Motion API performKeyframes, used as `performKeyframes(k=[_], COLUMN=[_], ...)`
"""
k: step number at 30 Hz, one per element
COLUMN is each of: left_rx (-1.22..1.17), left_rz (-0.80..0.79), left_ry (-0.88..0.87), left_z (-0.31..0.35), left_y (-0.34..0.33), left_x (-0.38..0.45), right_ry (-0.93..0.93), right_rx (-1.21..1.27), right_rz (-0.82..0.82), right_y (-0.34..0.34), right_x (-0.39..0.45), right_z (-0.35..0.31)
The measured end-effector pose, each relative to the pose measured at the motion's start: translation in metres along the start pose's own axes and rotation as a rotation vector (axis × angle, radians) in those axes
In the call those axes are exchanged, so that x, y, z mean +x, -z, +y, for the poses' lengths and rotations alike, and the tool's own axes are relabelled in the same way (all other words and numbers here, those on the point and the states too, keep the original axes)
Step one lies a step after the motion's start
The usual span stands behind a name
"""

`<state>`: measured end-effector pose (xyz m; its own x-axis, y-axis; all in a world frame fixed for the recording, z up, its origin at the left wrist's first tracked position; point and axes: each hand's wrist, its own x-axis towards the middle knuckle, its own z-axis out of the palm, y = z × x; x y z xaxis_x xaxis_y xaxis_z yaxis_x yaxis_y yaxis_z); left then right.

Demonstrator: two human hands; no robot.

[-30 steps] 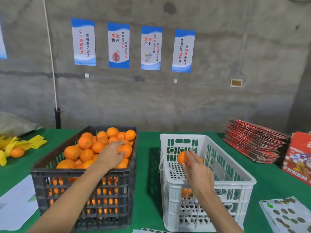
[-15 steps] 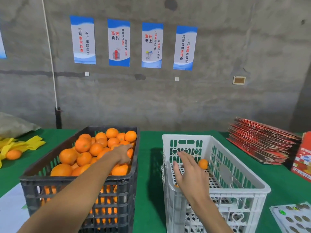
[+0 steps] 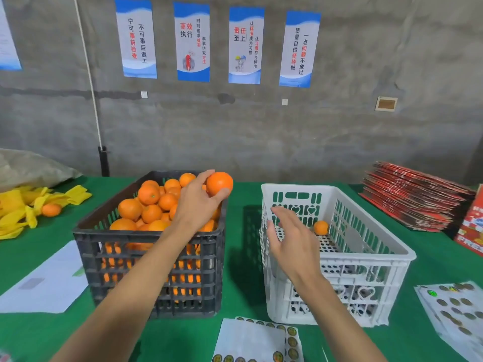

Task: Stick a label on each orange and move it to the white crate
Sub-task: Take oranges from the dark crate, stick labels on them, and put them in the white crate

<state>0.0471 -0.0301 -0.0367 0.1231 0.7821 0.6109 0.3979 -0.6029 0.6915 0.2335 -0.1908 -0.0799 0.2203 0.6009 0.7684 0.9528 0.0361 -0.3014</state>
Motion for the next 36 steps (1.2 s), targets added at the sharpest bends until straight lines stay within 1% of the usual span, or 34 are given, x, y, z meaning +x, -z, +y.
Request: performKeyframes(k=[2,5,7,11,13,15,17,21,23,25,28,30,36], left_rx=[-0.231,-0.548,-0.619,-0.544,-0.545,-0.58,-0.573,-0.451,-0.462,-0.462,-0.466,-0.447,-0.428], left_rz=[0.061,0.074,0.039,-0.062,-0.129,-0.195,-0.244,-0.329,-0.354,-0.346,-0.33,-0.333,-0.324], left_ry=[-0.003,-0.009,0.029,0.076,0.178,0.338,0.444,0.528,0.575,0.603,0.623,0.619,0.608], left_z=[0.017,0.027,0.025,0.001,-0.015,-0.027,-0.038,-0.052,-0.057,-0.06,-0.066,-0.066,-0.064], left_y=[0.01,0.017,0.014,-0.007,-0.02,-0.031,-0.043,-0.067,-0.078,-0.082,-0.085,-0.085,-0.086], left_x=[-0.039,-0.1,-0.139,-0.204,-0.227,-0.246,-0.259,-0.28,-0.289,-0.293,-0.293,-0.295,-0.299], right_ry=[0.02,0.028,0.03,0.02,0.008,-0.019,-0.083,-0.231,-0.24,-0.237,-0.246,-0.253,-0.243], right_rx=[0.015,0.047,0.055,0.062,0.055,0.045,0.03,0.091,0.129,0.17,0.229,0.262,0.268], right_rz=[0.013,0.003,-0.02,-0.083,-0.141,-0.242,-0.347,-0.599,-0.72,-0.778,-0.806,-0.796,-0.643], right_y=[0.006,0.013,0.015,0.01,0.005,-0.001,-0.006,-0.014,-0.017,-0.017,-0.017,-0.02,-0.03], right_x=[-0.011,-0.034,-0.052,-0.097,-0.121,-0.145,-0.166,-0.199,-0.211,-0.217,-0.222,-0.224,-0.219], right_z=[-0.007,-0.012,-0.013,-0.011,-0.005,0.005,0.019,0.046,0.057,0.066,0.076,0.078,0.079])
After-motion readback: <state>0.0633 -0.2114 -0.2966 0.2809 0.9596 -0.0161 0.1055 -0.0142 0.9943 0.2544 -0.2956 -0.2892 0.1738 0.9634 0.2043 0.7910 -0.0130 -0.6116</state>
